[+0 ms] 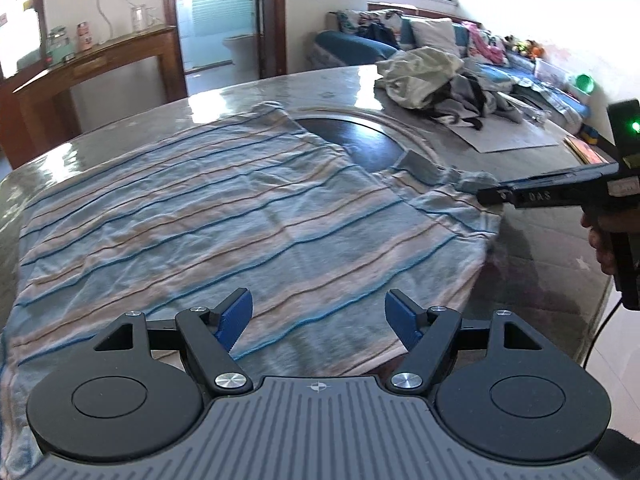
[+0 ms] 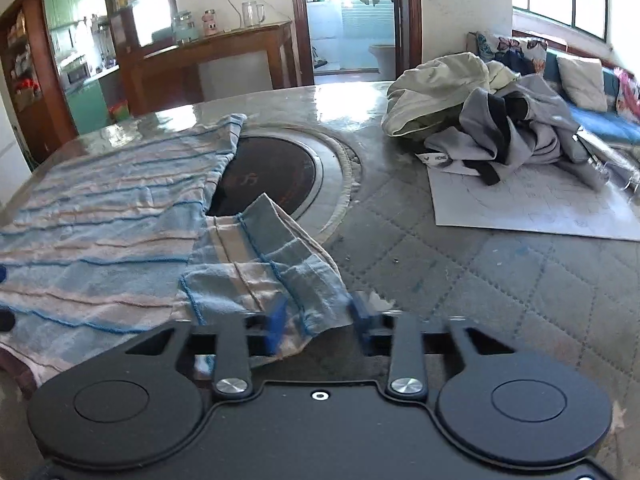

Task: Fold clothes
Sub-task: 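Grasp the striped cloth corner beside the hotplate with the right gripper, then fold the held corner inward over the cloth with the right gripper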

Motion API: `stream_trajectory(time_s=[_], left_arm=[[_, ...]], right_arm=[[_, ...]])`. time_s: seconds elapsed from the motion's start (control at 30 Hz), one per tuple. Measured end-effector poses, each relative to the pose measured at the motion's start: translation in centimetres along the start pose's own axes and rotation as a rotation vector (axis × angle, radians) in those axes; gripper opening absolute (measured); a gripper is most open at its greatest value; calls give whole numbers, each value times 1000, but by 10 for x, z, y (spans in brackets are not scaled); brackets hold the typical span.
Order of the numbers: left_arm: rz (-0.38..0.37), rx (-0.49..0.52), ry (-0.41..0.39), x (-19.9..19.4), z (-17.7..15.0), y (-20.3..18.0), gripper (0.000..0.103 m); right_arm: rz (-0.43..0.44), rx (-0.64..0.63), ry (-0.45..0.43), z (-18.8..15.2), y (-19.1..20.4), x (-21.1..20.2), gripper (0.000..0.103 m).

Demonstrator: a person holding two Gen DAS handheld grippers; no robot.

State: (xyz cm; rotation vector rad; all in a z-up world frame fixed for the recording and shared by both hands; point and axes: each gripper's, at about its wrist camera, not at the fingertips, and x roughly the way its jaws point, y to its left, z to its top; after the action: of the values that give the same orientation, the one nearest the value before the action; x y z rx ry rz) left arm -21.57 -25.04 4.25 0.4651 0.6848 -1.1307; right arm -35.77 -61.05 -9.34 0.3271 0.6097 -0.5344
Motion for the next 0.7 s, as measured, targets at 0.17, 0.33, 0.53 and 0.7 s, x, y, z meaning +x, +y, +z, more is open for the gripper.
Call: stream_trajectory(time_s=[0.17, 0.33, 0.53, 0.7], left_arm=[[-7, 19, 18, 7, -2, -9, 75], [-11, 8, 21, 8, -4, -8, 75], [-3, 0, 18, 4, -4, -4, 76], [13, -18, 13, 1, -6, 5, 76]], right_arm=[[36, 11, -39, 6, 2, -8, 11], [78, -28, -85, 18, 17, -22, 11], [180, -114, -116, 36, 51, -32, 11], [270, -185, -96, 37, 87, -24, 11]])
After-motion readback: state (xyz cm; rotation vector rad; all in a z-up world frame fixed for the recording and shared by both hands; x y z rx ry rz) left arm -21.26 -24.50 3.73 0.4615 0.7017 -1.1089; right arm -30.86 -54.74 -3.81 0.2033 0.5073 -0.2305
